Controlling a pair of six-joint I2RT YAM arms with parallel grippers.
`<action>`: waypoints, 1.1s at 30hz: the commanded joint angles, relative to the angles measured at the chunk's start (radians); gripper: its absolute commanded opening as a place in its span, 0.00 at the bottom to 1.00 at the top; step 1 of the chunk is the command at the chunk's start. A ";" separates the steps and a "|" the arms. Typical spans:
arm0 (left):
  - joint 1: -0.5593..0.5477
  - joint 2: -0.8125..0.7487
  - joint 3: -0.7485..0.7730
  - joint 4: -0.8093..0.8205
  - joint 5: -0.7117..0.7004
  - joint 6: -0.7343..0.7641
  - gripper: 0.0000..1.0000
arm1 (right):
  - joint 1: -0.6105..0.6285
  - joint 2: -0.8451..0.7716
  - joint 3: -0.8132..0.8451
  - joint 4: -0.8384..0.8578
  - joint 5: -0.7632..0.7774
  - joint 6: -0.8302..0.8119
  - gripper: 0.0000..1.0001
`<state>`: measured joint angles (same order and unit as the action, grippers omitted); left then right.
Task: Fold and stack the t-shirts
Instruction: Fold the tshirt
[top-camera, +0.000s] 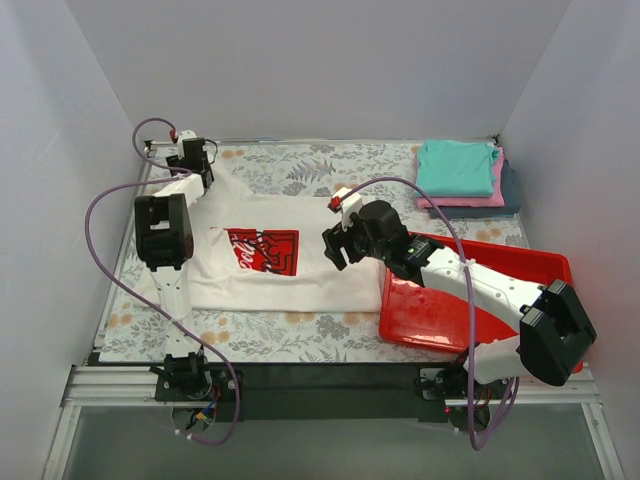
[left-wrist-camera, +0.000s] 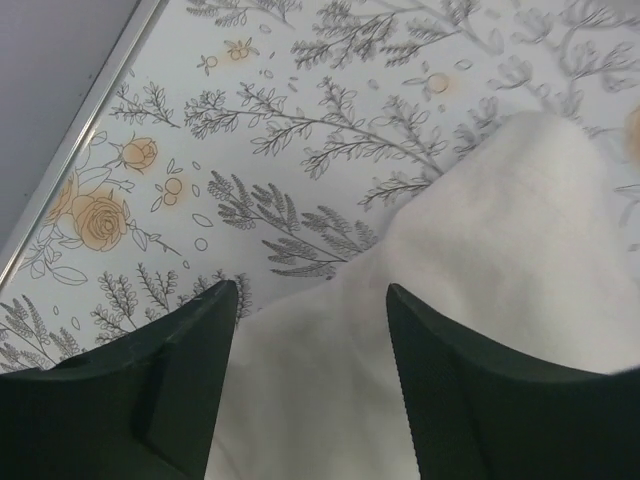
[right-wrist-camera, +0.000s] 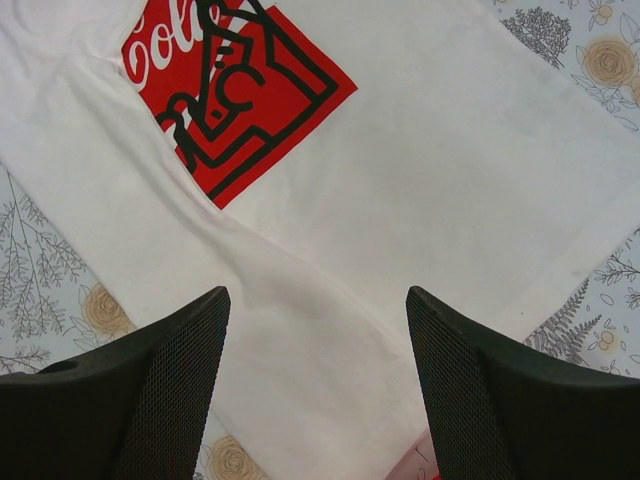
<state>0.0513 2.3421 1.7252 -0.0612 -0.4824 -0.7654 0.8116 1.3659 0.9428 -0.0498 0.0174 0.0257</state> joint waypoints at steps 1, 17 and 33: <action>-0.038 -0.153 0.014 0.035 0.004 -0.011 0.59 | -0.002 0.012 0.048 0.033 -0.010 -0.007 0.65; -0.038 0.095 0.323 -0.103 0.246 -0.092 0.64 | -0.006 0.004 0.045 0.033 0.016 0.000 0.65; -0.038 0.085 0.246 -0.072 0.304 -0.137 0.01 | -0.008 -0.014 0.039 0.034 0.007 0.011 0.65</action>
<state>0.0109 2.5221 2.0243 -0.1478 -0.1875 -0.8906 0.8085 1.3865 0.9527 -0.0498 0.0227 0.0303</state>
